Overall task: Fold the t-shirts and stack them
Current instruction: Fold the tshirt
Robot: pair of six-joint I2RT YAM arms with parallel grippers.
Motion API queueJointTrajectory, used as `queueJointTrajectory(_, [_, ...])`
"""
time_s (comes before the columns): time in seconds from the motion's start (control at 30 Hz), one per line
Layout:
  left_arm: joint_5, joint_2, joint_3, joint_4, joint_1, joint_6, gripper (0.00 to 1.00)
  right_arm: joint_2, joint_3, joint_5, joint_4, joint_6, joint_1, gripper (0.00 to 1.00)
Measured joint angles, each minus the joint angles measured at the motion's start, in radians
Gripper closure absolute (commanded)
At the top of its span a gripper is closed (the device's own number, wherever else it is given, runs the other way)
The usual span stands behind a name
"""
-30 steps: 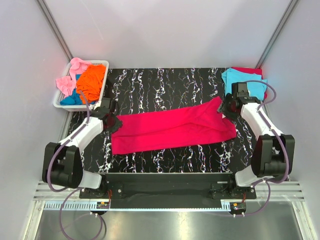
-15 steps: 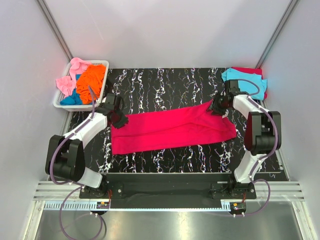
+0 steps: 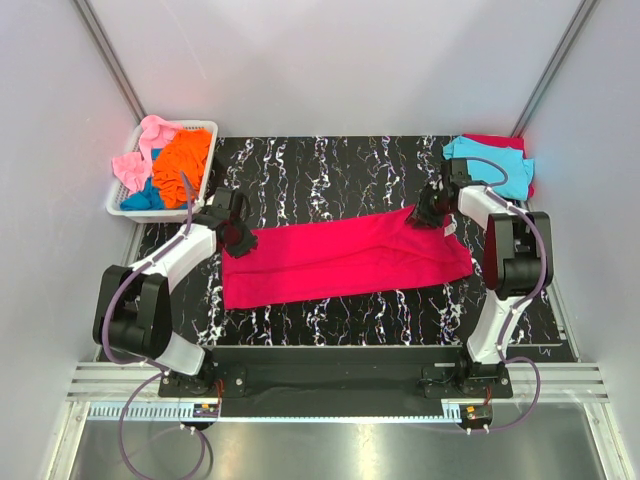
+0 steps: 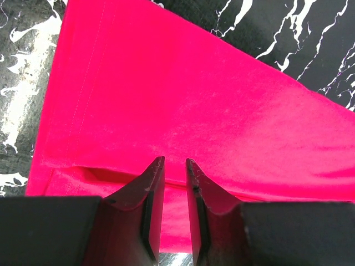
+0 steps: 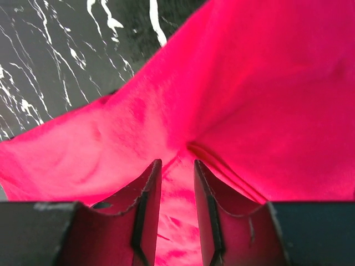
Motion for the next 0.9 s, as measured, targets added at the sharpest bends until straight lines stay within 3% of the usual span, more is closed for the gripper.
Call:
queueJointTrajectory(0.4, [0.000,0.000,0.000,0.000,0.000,0.003,0.75,0.066,0.045,0.011,0.008,-0.004,0.003,0.67])
queueJointTrajectory(0.47, [-0.001,0.000,0.000,0.000,0.000,0.003,0.75,0.067,0.045,0.020,0.003,-0.005,0.005,0.70])
queueJointTrajectory(0.67, [0.000,0.000,0.000,0.000,0.000,0.003,0.75,0.067,0.045,0.040,-0.012,-0.019,0.009,1.00])
queueJointTrajectory(0.9, [0.000,0.000,0.000,0.000,0.000,0.003,0.75,0.067,0.054,0.068,-0.032,-0.018,0.016,1.00])
